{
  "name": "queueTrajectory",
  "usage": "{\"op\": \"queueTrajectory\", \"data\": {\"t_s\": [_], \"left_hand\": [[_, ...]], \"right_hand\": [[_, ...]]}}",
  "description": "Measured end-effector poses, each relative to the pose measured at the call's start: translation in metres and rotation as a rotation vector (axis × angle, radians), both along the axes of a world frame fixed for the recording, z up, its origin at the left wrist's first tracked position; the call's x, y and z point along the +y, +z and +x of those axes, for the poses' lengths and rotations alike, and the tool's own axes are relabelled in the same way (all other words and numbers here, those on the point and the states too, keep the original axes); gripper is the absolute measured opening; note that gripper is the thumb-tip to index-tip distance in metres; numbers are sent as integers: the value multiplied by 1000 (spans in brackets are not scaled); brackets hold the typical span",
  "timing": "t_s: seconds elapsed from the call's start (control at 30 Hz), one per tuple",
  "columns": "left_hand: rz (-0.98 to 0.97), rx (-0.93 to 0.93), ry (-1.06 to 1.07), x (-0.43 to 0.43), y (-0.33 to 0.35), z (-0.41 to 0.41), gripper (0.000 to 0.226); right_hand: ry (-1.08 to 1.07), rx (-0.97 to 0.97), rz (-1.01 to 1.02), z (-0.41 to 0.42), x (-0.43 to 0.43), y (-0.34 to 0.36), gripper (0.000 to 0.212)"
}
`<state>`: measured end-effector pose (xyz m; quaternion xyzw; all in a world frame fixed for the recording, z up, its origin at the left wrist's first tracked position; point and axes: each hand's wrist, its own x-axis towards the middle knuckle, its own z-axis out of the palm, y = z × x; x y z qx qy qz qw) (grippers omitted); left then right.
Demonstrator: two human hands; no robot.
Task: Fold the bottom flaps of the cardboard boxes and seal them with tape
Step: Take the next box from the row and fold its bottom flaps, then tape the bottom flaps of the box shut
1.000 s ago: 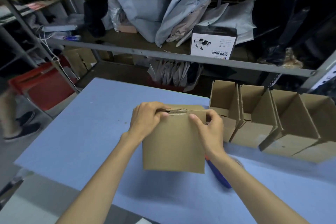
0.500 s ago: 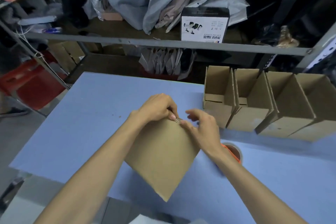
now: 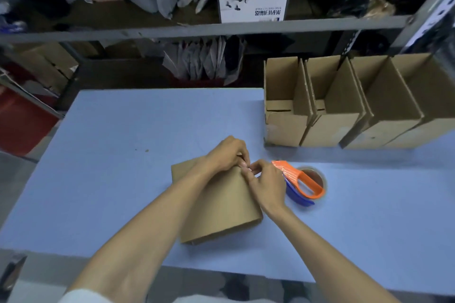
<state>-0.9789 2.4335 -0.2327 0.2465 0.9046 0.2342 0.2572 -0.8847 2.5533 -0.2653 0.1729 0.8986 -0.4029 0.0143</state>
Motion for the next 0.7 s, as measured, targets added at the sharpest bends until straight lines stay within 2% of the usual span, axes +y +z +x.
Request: {"op": "queueTrajectory", "data": {"t_s": [0.1, 0.23, 0.33, 0.43, 0.53, 0.57, 0.63, 0.7], "left_hand": [[3, 43, -14, 3, -10, 3, 18], [38, 2, -17, -1, -18, 1, 22], [54, -5, -11, -1, -20, 5, 23], [146, 56, 120, -2, -21, 19, 25], [82, 265, 367, 4, -25, 54, 43], [21, 289, 447, 7, -27, 66, 50], [-138, 243, 493, 14, -31, 86, 73], [-226, 220, 448, 18, -37, 101, 90]], "right_hand": [[-79, -44, -27, -2, -4, -5, 35], [-81, -101, -58, 26, -7, -14, 24], [-61, -99, -165, 53, -5, -16, 19], [-17, -107, -232, 53, 0, -12, 17], [51, -147, -324, 45, 12, -5, 19], [52, -97, -266, 43, 19, -4, 18], [-30, 29, -15, 41, 38, -9, 17], [-83, 1, 219, 40, 56, -16, 33]]}}
